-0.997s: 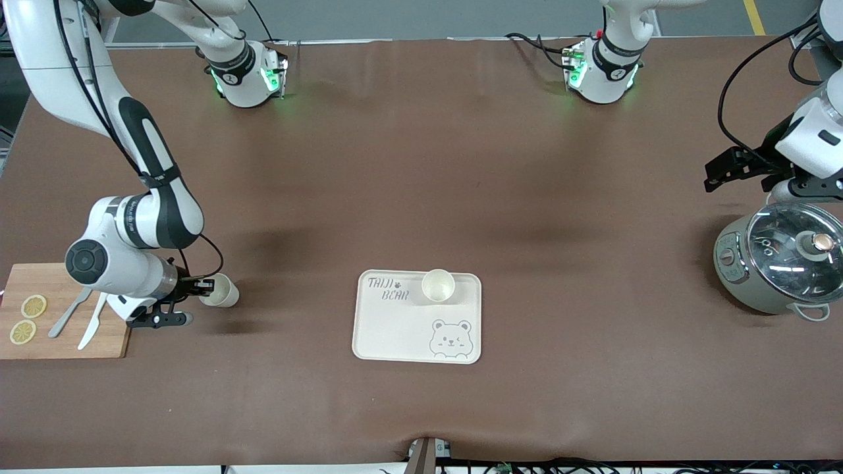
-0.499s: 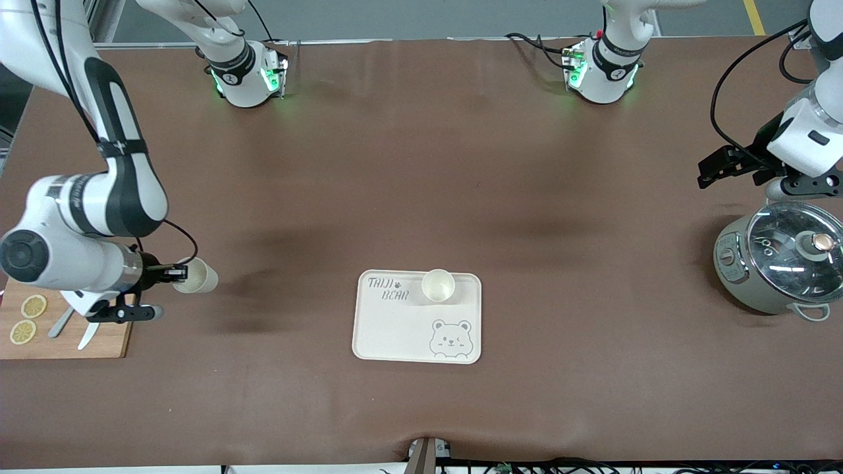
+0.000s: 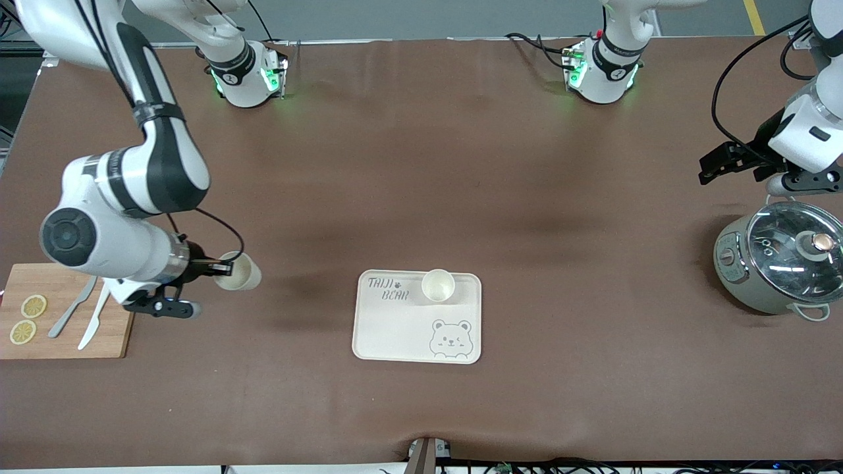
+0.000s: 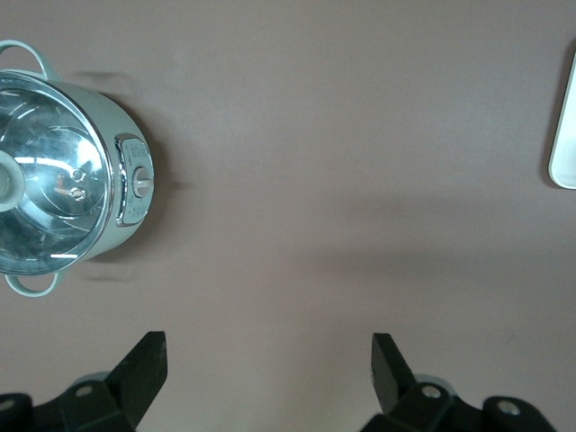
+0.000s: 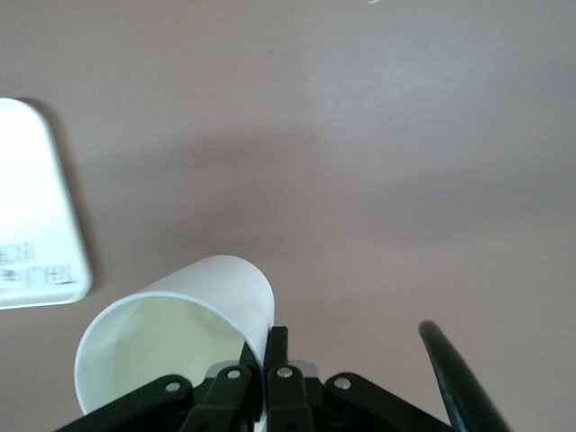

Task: Place white IKEA cup upright on tray with both arms
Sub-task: 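Carry the white cup with the right gripper onto the tray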

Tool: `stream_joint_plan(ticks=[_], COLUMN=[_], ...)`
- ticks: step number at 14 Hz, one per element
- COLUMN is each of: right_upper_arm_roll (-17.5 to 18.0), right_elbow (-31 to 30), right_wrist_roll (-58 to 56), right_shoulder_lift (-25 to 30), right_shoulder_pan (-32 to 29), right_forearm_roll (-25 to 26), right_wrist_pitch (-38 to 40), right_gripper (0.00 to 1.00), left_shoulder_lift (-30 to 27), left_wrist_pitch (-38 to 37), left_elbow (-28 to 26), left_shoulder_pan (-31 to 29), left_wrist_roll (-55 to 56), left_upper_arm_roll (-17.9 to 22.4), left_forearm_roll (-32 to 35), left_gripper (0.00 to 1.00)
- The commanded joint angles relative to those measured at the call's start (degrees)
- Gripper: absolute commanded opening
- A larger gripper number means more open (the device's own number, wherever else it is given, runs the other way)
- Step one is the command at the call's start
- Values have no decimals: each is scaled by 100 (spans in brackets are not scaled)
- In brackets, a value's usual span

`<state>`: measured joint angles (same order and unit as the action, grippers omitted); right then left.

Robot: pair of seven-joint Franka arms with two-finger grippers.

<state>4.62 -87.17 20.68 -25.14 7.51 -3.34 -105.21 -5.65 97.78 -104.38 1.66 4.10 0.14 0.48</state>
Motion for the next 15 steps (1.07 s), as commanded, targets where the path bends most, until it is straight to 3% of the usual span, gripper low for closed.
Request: stream_joint_plan(ticks=[1,7,15], right_upper_arm_roll=[-48,-57,-75], right_elbow=[288,579,1229], right_wrist_roll=[820,2315,3187], right_shoulder_lift=[-44,-456,-1344], right_shoulder_pan=[381,1208,1735], right_forearm_roll=[-184,-167,-132], right_wrist_pitch=[71,-718,-1386], right_gripper=[0,0,0], left_shoulder_lift=[-190,-208,-182], left_wrist_pitch=[74,22,-13], left_elbow=[-135,-30,49], left_shoulder_pan=[36,18,18], left_wrist_roll=[-137,-155,-303], left_upper_arm_roll=[91,162,153], left_forearm_roll=[5,5,13], left_gripper=[100,100,100])
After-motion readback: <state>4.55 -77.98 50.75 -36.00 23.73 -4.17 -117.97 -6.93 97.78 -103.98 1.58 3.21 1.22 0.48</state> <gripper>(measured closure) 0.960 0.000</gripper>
